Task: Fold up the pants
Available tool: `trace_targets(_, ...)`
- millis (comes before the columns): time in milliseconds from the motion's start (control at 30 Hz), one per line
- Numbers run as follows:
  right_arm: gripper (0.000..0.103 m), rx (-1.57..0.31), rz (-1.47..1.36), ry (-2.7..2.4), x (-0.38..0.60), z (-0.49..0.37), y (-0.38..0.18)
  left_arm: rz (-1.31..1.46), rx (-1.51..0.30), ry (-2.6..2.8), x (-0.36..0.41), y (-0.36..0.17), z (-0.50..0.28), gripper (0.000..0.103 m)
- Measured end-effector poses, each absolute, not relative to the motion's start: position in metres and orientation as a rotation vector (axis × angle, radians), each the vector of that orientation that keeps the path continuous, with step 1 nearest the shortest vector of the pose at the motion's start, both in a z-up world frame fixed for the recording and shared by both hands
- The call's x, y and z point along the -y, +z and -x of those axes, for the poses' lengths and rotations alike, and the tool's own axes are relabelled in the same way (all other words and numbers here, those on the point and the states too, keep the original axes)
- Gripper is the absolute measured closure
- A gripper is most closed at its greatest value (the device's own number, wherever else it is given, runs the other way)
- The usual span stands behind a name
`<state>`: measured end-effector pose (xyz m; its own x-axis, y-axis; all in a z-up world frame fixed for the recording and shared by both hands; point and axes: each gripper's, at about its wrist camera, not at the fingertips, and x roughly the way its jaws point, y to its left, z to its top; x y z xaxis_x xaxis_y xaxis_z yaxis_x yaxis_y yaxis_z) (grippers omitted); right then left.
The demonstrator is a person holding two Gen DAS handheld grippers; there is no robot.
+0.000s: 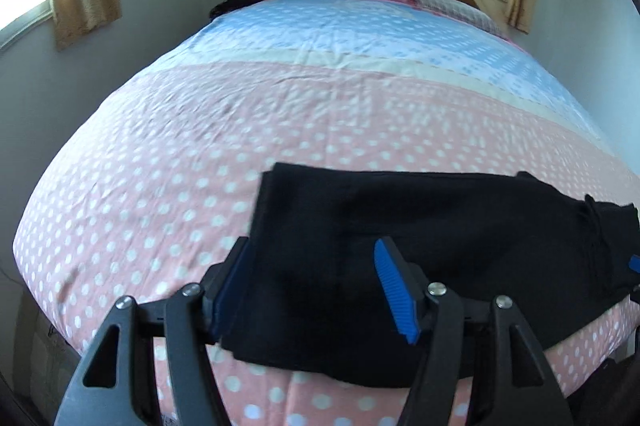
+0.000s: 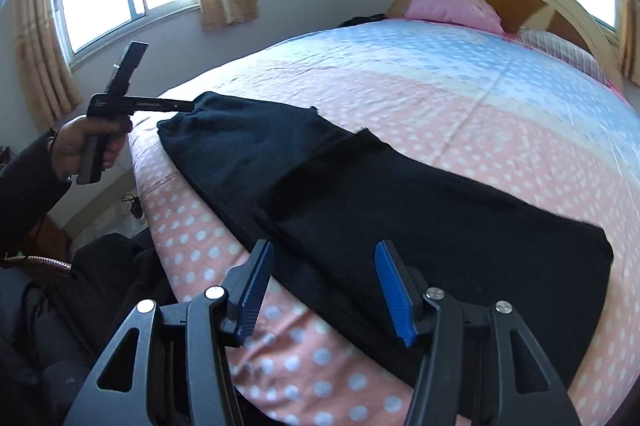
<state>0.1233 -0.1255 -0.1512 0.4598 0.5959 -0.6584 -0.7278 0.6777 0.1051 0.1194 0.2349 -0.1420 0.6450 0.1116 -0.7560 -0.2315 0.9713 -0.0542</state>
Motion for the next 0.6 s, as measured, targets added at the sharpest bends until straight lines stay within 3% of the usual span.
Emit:
trace_targets(433, 0.048, -0.758, 0.163, 0.818, 0.109, -0.133, -0.173, 0.351, -0.818, 0.144, -0.266, -0.164, -0.116, 0.036)
trace_targets(600, 0.048, -0.725, 0.162, 0.823, 0.110, -0.128, -0.165, 0.304, -0.856, 0.122, -0.254, -0.163, -0.118, 0.047)
